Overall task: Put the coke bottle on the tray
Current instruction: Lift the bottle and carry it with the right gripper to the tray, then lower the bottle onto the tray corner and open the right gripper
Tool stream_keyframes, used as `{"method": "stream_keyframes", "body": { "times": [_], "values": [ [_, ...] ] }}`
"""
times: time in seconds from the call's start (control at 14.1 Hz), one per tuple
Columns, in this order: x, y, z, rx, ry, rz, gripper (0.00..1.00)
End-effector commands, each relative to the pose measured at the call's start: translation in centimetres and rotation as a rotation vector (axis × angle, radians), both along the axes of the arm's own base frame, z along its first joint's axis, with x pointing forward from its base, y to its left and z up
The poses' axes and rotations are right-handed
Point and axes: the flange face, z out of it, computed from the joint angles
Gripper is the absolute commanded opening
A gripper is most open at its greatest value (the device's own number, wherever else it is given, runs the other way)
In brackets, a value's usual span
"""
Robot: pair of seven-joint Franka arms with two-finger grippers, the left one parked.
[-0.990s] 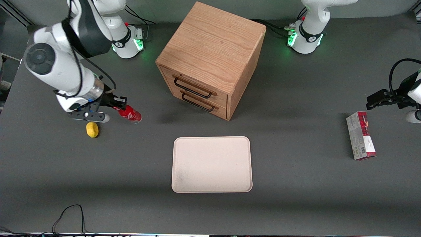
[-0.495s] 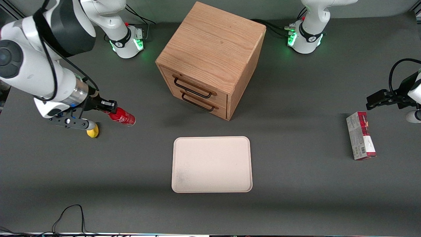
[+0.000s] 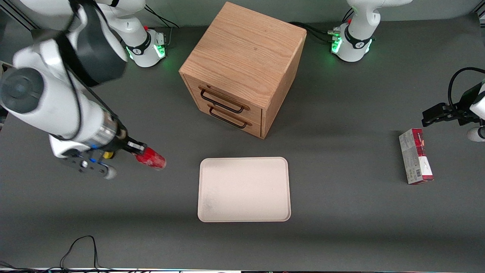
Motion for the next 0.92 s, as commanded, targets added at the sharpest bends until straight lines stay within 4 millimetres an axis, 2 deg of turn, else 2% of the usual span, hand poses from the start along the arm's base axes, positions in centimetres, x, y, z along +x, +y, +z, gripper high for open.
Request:
{"method": "stream_keyframes", "body": {
  "times": [0.0, 0.28, 0.49, 0.64, 0.85],
  "values": [
    [2.8, 3.3, -2.3, 0.029, -0.085, -0.084, 0.00],
    [4.7, 4.8, -6.5, 0.069, -0.123, -0.087, 0.00],
    [6.4, 5.9, -13.4, 0.079, -0.113, -0.102, 0.00],
    [6.2, 7.6, -16.2, 0.066, -0.117, -0.076, 0.00],
    [6.2, 8.9, -18.2, 0.062, -0.127, -0.056, 0.00]
  ]
}}
